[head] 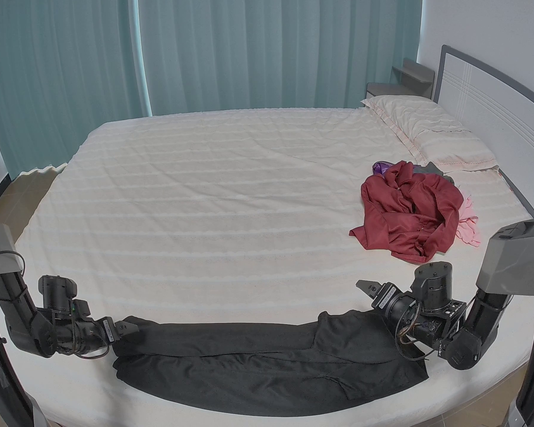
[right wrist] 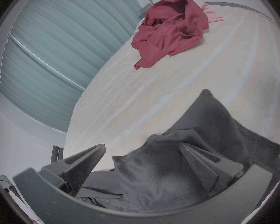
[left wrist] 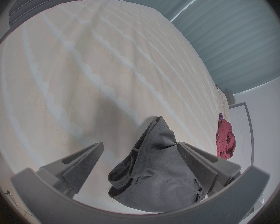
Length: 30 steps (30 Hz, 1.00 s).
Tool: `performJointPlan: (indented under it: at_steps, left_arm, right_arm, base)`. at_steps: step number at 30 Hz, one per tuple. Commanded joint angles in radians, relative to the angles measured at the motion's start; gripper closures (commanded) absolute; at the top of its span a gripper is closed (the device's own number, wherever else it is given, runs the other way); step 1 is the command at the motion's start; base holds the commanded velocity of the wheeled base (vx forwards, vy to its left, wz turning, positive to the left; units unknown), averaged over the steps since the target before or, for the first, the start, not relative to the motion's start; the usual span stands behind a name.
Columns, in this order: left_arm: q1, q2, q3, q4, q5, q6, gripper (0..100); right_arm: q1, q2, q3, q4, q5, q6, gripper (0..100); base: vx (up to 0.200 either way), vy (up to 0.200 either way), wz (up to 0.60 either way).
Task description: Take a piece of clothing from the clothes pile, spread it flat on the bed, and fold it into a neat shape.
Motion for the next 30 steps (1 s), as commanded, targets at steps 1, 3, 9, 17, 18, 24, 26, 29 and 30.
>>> performJointPlan:
  at_steps: [1, 3, 9, 17, 18, 24, 26, 29, 30]
  left_arm:
    - [-0.077, 0.082, -0.021, -0.005, 0.053, 0.037, 0]
    - [-0.097, 0.104, -0.040, -0.002, 0.068, 0.046, 0]
    - [-0.140, 0.147, -0.049, -0.015, 0.068, 0.049, 0]
    - [-0.137, 0.142, -0.040, -0.023, 0.068, 0.072, 100]
    - [-0.137, 0.142, -0.040, -0.023, 0.068, 0.072, 100]
    - [-0.126, 0.108, -0.038, -0.017, 0.070, 0.064, 100]
    - [-0.124, 0.098, -0.032, -0.015, 0.070, 0.053, 100]
    - [-0.107, 0.081, -0.029, -0.014, 0.072, 0.053, 100]
    - [-0.095, 0.075, -0.028, -0.014, 0.073, 0.053, 100]
  right_arm:
    - [-0.007, -0.071, 0.034, -0.002, 0.002, -0.009, 0]
    - [-0.006, -0.069, 0.035, -0.002, 0.002, -0.009, 0]
    - [-0.006, -0.072, 0.035, -0.002, 0.002, -0.009, 0]
    - [-0.006, -0.072, 0.035, -0.004, 0.002, -0.009, 0]
    - [-0.006, -0.072, 0.035, -0.004, 0.002, -0.009, 0]
    - [-0.009, -0.071, 0.035, -0.004, 0.002, -0.009, 0]
    - [-0.009, -0.072, 0.034, -0.002, 0.002, -0.009, 0]
    - [-0.013, -0.074, 0.035, -0.004, 0.002, -0.009, 0]
    - [-0.016, -0.074, 0.035, -0.004, 0.002, -0.009, 0]
  base:
    - [0.000, 0.000, 0.00]
    - [0.000, 0.000, 0.00]
    - [0.000, 0.000, 0.00]
    - [0.000, 0.000, 0.00]
    - [0.000, 0.000, 0.00]
    - [0.000, 0.000, 0.00]
    - [0.000, 0.000, 0.00]
    - [0.000, 0.000, 0.00]
    - [0.000, 0.000, 0.00]
